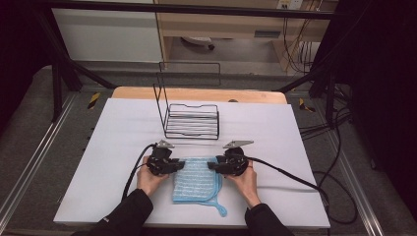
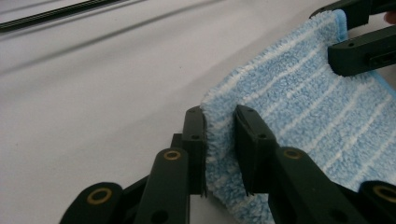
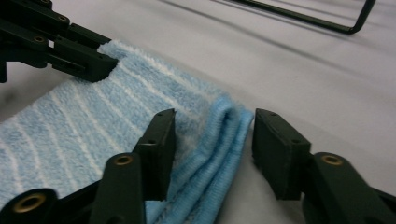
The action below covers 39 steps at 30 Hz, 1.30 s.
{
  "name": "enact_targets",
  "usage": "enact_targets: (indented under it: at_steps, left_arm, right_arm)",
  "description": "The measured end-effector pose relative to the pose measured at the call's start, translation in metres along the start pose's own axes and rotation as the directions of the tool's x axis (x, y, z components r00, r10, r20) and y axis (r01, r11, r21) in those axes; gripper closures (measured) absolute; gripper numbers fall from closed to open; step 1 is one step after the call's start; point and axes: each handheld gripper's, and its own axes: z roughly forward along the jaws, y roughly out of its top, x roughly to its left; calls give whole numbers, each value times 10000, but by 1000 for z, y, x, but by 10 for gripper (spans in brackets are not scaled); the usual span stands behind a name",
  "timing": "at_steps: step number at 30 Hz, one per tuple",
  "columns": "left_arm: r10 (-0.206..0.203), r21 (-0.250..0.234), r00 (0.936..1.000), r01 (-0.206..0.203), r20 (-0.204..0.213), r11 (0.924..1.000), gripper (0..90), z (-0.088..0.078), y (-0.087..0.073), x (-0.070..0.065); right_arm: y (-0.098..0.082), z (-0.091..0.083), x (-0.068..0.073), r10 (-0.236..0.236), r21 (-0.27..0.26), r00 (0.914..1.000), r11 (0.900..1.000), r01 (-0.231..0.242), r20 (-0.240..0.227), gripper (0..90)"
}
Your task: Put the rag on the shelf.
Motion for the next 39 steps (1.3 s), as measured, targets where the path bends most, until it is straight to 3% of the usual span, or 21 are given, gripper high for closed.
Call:
enact_targets:
  at_steps: [7,14,22,27,39]
  left_arm:
    - [-128,69,9999,128,4,9999,743,-1,1,1]
    - [-320,28,9993,320,181,9995,772,-1,1,2]
    - [-474,-132,9983,478,330,9988,798,-4,1,3]
    - [-289,-330,9993,297,256,9990,802,-10,2,0]
    - [64,-998,9995,-34,295,9950,800,-27,6,-9]
  right_arm:
    - [1,1,0,569,146,9978,9983,-564,-355,648]
    - [2,1,-1,815,199,9960,9965,-808,-379,715]
    - [3,-2,1,804,45,9962,9968,-803,-339,765]
    - [4,-5,2,778,-72,9963,9969,-781,-366,769]
    - [8,-28,12,524,-926,9962,9940,-588,-695,769]
